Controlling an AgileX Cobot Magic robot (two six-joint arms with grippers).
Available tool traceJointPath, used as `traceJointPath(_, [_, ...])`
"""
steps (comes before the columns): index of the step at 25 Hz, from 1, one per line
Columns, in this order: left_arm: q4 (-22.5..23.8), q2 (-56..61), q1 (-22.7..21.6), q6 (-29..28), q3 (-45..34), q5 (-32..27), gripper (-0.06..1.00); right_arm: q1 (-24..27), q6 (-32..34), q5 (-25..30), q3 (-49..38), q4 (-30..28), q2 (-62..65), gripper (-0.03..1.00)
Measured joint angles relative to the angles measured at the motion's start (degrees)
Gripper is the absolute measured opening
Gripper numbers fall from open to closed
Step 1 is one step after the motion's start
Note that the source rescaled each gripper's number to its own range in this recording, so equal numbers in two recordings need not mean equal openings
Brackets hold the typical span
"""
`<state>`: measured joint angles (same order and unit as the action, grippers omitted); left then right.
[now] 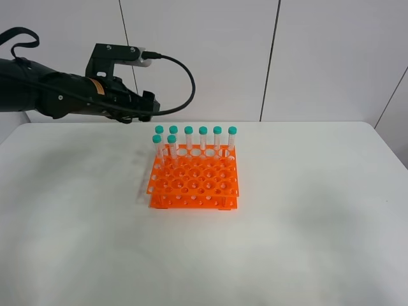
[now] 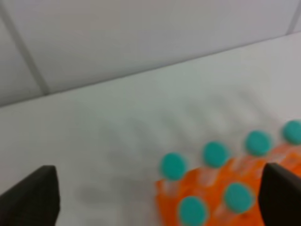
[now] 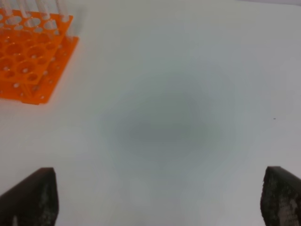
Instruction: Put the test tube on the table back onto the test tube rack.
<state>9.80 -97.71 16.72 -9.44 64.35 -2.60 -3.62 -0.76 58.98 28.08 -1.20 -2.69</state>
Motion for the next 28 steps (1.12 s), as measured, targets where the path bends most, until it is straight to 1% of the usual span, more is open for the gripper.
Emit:
traceJointPath(2, [0.03,0.08,-1.93,0.00,0.00,-1.71,0.98,0.00,0.00,0.00,0.00,0.00,0.00,0.91])
traceJointPath(5, [0.03,0.16,-4.70,0.00,0.00,-2.76,1.00,0.00,0.00,0.00,0.00,0.00,0.00,0.91])
traceJointPath(17, [-0.19,3.99,-12.00,-0.01,-0.30,-11.76,1.00,0.00,0.00,0.00,0.00,0.00,0.00,0.91])
traceJointPath(19, [-1.63,5.02,-13.27,-0.01,-1.57,-12.04,1.00,0.00,0.00,0.00,0.00,0.00,0.00,0.91])
traceJointPath(21, [-4.58,6.38,-14.60,0.46,-3.99,-11.44,1.00,0.00,0.00,0.00,0.00,0.00,0.00,0.91])
traceJointPath(24, [-8.15,8.89,-16.25,3.61,-8.17,-10.20,1.00,0.00,0.00,0.00,0.00,0.00,0.00,0.91])
traceJointPath(26, [-9.34,10.63,-16.92,5.39,-10.38,-9.93,1.00,0.00,0.00,0.00,0.00,0.00,0.00,0.91])
traceJointPath(28, [-9.80,12.38,-16.99,6.01,-12.17,-9.82,1.00,0.00,0.00,0.00,0.00,0.00,0.00,0.91])
